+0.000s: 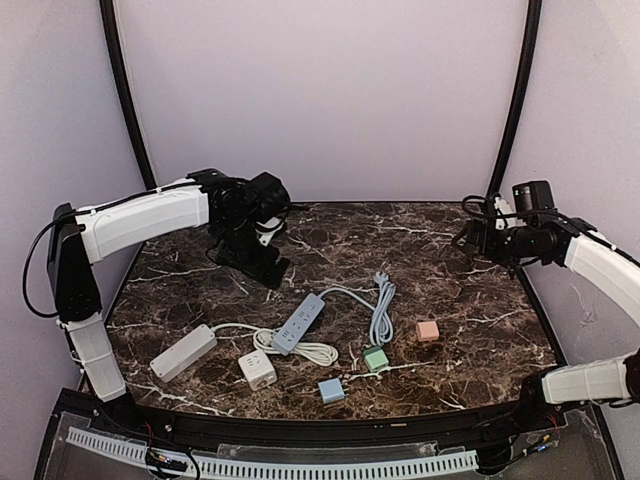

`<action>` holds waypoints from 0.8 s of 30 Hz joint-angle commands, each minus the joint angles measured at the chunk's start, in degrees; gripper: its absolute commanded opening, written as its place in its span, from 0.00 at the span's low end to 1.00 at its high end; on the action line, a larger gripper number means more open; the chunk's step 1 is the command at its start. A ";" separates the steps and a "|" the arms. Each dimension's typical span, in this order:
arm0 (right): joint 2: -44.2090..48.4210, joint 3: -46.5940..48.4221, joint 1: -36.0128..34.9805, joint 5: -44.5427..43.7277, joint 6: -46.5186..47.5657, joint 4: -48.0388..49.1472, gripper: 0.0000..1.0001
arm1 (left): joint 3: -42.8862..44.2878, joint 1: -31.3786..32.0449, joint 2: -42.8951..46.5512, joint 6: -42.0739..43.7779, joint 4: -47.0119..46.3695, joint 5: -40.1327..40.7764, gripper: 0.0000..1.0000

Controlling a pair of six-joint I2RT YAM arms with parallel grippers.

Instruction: Insert the plug

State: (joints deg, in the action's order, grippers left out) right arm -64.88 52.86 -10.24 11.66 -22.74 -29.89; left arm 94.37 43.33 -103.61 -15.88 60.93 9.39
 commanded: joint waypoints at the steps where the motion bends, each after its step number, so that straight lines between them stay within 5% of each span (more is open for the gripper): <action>1: 2.14 -2.50 -0.69 -1.66 0.81 -1.87 0.99 | 2.82 2.43 -2.44 1.71 0.65 -4.18 0.99; 15: 1.79 -4.57 -0.75 -0.82 0.79 -3.69 0.99 | 10.39 10.60 -14.83 1.96 -0.40 -2.07 0.93; 24: 1.52 -5.80 -0.79 -0.84 0.20 -3.80 0.99 | 11.09 13.60 -19.08 2.04 1.36 6.59 0.83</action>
State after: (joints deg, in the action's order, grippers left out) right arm -63.11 48.05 -10.52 10.70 -22.15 -33.52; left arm 104.60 55.31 -121.91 -14.13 60.05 11.05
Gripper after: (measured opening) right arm 0.986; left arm 0.845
